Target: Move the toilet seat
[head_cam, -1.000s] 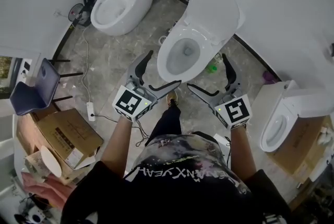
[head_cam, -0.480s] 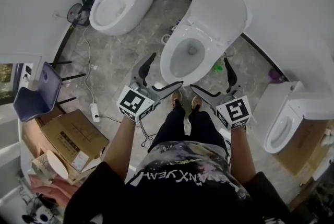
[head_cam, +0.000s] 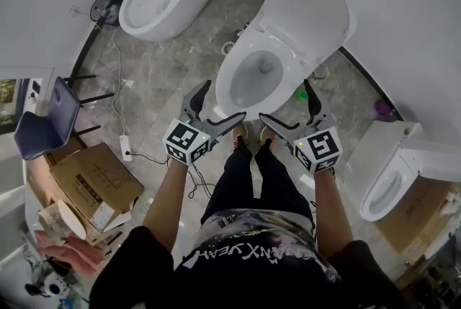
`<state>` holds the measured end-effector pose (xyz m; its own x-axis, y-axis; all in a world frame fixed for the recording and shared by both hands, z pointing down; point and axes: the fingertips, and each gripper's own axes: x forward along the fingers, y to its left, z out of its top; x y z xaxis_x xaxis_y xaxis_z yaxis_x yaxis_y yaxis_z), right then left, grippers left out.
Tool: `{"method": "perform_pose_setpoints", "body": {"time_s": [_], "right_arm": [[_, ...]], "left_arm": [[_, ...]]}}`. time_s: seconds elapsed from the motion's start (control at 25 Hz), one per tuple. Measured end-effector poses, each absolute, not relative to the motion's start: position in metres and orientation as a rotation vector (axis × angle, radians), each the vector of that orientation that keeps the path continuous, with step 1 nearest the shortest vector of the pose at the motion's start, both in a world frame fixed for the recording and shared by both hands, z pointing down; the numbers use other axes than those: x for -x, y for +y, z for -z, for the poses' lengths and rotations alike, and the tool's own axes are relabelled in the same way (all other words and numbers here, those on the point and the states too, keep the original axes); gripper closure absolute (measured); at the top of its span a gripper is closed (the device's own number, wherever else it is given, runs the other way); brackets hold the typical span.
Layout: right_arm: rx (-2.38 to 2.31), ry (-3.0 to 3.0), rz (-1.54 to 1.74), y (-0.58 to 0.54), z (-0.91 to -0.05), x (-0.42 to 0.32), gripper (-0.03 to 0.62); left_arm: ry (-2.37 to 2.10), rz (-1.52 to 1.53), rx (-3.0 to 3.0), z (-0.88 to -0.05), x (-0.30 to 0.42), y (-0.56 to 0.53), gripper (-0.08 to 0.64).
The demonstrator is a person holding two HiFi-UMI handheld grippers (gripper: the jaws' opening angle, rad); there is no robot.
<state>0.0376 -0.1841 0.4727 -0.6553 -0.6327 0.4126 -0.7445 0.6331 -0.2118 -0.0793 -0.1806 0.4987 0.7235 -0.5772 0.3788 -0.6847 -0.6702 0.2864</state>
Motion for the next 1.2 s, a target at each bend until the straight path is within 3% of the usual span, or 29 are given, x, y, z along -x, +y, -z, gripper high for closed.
{"method": "perform_pose_setpoints", "body": {"time_s": [0.96, 1.2], "right_arm": [[-1.256, -2.347, -1.036, -0.164, -0.767, -0.08, 0.008], [-1.354, -2.239, -1.347, -0.146, -0.826, -0.09, 0.008]], "left_arm": [[-1.08, -0.214, -1.959, -0.782, 0.128, -0.144, 0.049], [-1.114, -0.217, -1.824, -0.835, 0.142, -0.12, 0.049]]}}
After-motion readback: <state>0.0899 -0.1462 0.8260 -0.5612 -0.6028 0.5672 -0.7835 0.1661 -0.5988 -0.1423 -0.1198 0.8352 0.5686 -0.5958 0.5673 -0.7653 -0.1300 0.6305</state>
